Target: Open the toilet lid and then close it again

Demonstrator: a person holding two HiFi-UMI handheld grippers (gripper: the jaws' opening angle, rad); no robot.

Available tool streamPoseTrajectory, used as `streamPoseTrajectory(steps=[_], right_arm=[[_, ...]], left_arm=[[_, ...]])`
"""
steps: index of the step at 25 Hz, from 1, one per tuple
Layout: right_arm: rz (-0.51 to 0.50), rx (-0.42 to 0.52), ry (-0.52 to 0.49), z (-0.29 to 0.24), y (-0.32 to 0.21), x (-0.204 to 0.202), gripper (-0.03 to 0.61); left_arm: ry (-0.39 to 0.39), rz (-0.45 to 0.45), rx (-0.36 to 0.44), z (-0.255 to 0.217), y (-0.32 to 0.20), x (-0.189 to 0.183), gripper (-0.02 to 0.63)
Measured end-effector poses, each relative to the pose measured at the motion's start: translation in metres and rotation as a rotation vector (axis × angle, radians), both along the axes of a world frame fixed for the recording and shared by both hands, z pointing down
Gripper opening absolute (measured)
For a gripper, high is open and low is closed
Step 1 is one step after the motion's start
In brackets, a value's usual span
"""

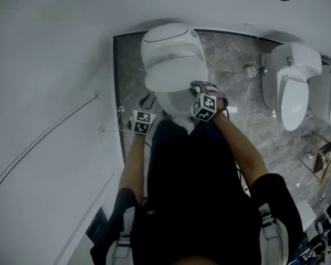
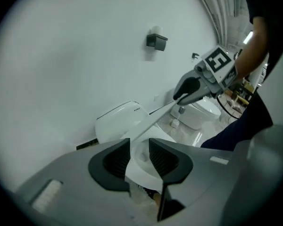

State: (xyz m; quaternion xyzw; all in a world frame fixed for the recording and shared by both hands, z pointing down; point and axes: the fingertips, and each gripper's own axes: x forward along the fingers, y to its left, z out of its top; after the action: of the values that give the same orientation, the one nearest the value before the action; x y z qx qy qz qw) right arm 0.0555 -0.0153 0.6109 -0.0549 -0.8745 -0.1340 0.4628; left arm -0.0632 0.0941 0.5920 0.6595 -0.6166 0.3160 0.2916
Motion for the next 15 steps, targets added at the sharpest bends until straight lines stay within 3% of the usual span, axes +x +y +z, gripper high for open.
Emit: streamPoseTrajectory(steps=[8,15], right_arm=[[0.17,0.05,0.044,-0.014,-0.027,-0.029,0.086],[0.303,0.076,0.065,-0.024,-0.053,-0.049,0.088]], left_arm=[[-0.094,0.22,0.017,0.0,-0.029,-0.032,0.11],[-0.077,0.414,0.047,-0.005,-0.073,-0.047,0.127]])
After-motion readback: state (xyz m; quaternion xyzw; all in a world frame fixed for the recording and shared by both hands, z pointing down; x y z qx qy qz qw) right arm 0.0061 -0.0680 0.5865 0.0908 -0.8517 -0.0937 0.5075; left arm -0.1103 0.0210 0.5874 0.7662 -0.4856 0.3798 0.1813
